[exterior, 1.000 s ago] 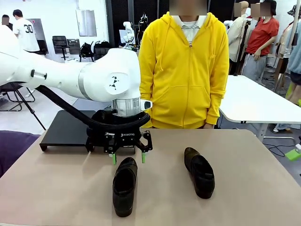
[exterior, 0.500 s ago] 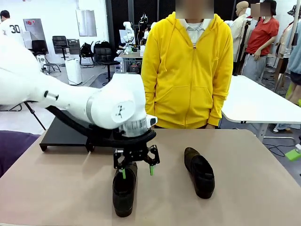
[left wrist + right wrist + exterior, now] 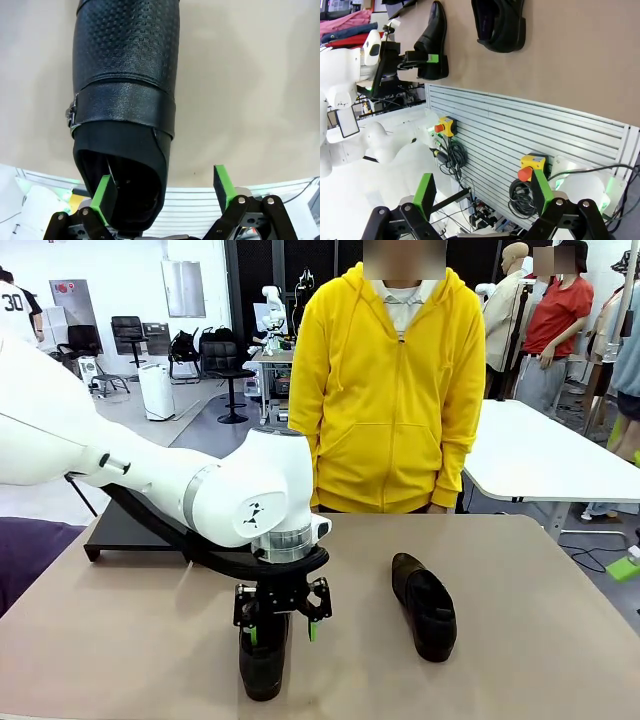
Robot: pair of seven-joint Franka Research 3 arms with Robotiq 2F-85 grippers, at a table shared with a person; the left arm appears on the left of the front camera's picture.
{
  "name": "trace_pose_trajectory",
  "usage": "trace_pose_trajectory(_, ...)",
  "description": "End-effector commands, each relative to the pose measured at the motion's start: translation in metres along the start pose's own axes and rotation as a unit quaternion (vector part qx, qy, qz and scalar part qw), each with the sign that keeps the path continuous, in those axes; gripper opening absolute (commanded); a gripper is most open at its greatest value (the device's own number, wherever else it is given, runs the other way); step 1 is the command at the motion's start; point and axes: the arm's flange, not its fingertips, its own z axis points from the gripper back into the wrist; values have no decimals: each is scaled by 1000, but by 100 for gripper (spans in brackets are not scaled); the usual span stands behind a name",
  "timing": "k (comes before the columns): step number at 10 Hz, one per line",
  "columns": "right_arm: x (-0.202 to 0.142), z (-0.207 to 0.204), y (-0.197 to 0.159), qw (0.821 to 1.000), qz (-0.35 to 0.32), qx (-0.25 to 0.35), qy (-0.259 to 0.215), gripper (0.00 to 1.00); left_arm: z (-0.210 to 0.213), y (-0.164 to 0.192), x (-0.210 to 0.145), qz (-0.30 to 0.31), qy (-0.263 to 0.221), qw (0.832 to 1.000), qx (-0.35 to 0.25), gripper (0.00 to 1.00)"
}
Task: Organize the shoes by placing them on the stand.
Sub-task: Place the Shoe from the middle of the table onto the Shoes Stand.
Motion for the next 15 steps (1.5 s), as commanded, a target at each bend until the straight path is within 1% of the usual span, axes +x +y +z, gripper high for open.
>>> trace_pose_trajectory(1,-1,3,0,1000,11,5,0,100,1,-11,7,6,-12,1000,15,100)
trace_pose_trajectory(2,-1,3,0,1000,11,5,0,100,1,-11,7,6,-21,1000,16,89)
trace_pose_trajectory(3,-1,3,0,1000,11,5,0,100,1,-10,9,12,-8,1000,20,29)
trace_pose_trajectory(4,-1,3,0,1000,11,5,0,100,1,-9,10,16,-9,1000,21,0)
trace_pose_trajectory(11,-1,3,0,1000,11,5,0,100,0,-7,11,27,-8,999,40,0)
trace_pose_trajectory(12,-1,3,0,1000,11,5,0,100,6,-3,10,30,-16,999,41,0)
trace_pose_trajectory(13,-1,3,0,1000,11,5,0,100,21,6,5,24,-33,998,52,0)
trace_pose_trajectory(14,-1,3,0,1000,11,5,0,100,49,23,-8,-33,-27,998,40,0)
trace_pose_trajectory(15,-1,3,0,1000,11,5,0,100,80,40,-26,-86,-35,995,22,0)
